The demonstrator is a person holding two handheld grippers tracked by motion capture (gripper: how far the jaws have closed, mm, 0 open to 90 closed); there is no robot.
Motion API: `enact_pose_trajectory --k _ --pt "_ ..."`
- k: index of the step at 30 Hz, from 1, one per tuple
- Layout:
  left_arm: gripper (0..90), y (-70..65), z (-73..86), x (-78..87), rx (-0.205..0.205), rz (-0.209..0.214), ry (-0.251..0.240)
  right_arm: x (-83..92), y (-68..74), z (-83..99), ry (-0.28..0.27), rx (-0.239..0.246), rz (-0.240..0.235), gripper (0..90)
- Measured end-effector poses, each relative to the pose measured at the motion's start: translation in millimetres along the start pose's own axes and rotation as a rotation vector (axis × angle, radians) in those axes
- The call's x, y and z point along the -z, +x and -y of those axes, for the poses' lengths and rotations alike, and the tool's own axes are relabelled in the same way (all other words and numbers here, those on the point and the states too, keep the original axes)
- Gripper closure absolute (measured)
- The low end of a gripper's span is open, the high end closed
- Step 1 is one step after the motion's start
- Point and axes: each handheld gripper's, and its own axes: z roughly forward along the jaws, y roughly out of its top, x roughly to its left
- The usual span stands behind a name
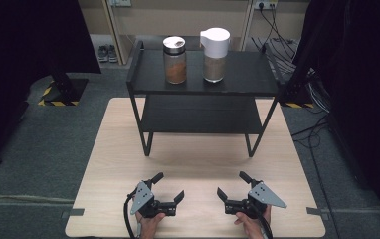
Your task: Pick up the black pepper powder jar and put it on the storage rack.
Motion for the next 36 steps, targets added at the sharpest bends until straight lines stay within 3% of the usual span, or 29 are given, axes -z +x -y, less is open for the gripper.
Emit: enact_pose_trajectory --k 36 --pt "0.4 0.1 0.1 0.2 -0.001 0.003 -0.001 -1.1 0.0 2.9 0.003 -0.005 -0.005 0.3"
